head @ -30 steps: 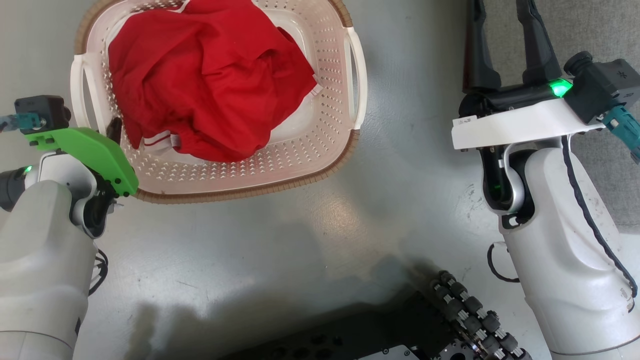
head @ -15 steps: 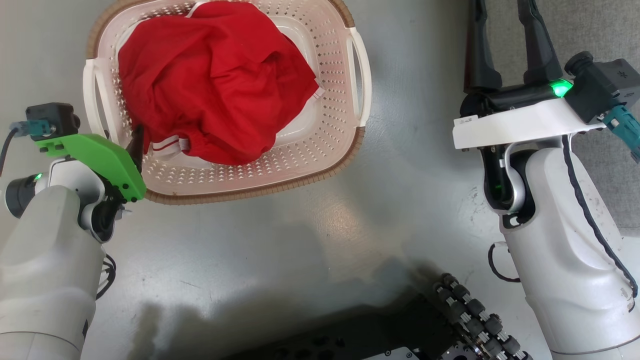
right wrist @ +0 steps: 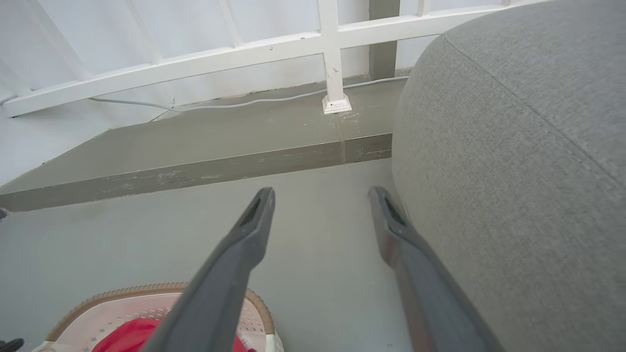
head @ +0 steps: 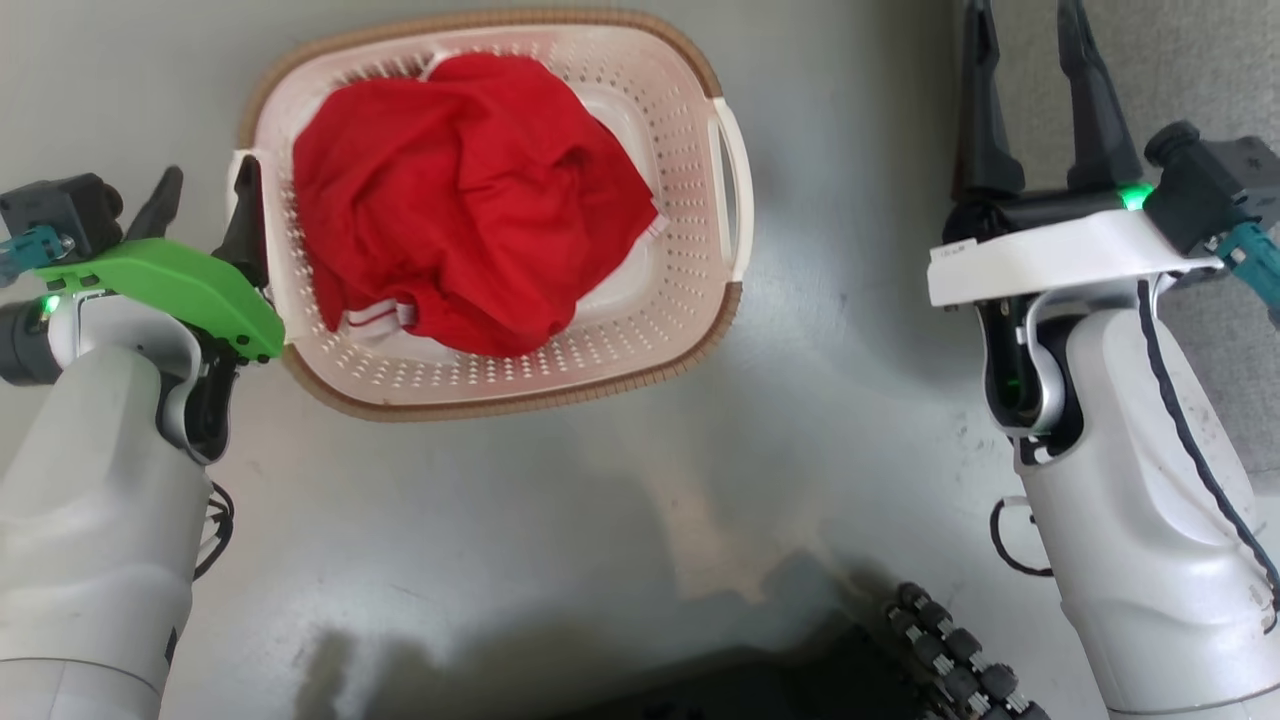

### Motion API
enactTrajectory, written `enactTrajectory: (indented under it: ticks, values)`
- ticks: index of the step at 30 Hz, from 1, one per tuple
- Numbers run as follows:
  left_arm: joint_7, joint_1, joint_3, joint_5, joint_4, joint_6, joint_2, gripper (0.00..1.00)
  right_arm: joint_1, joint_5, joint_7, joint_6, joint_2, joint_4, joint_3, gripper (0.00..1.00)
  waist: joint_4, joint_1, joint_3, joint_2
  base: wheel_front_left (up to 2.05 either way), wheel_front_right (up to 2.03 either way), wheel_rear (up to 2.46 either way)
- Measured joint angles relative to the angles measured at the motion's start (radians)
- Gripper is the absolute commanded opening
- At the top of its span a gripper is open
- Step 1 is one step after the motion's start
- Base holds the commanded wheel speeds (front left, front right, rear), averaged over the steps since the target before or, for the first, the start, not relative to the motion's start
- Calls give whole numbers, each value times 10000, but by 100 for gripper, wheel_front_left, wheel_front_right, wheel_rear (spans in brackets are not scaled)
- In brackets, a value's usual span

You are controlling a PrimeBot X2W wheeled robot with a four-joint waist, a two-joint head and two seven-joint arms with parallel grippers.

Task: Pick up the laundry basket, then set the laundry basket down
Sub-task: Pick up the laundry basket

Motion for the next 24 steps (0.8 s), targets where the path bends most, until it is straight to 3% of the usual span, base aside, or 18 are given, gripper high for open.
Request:
enactTrajectory:
  ticks: [4,17,24]
  values:
    - [-667,15,-205,424,-238,0,35,100,169,-58,-2,10,-4,151,-244,100,139,0,-483,0,0,0,0]
    - [-798,857,-119,752,-1365,13,0,100,946,-560,0,276,-115,654,-543,100,554,-1,-2130,0,0,0,0]
    - [-803,1299,504,1262,-2970,330,15,100,1378,-663,0,362,-176,775,-675,100,768,0,-3112,0,0,0,0]
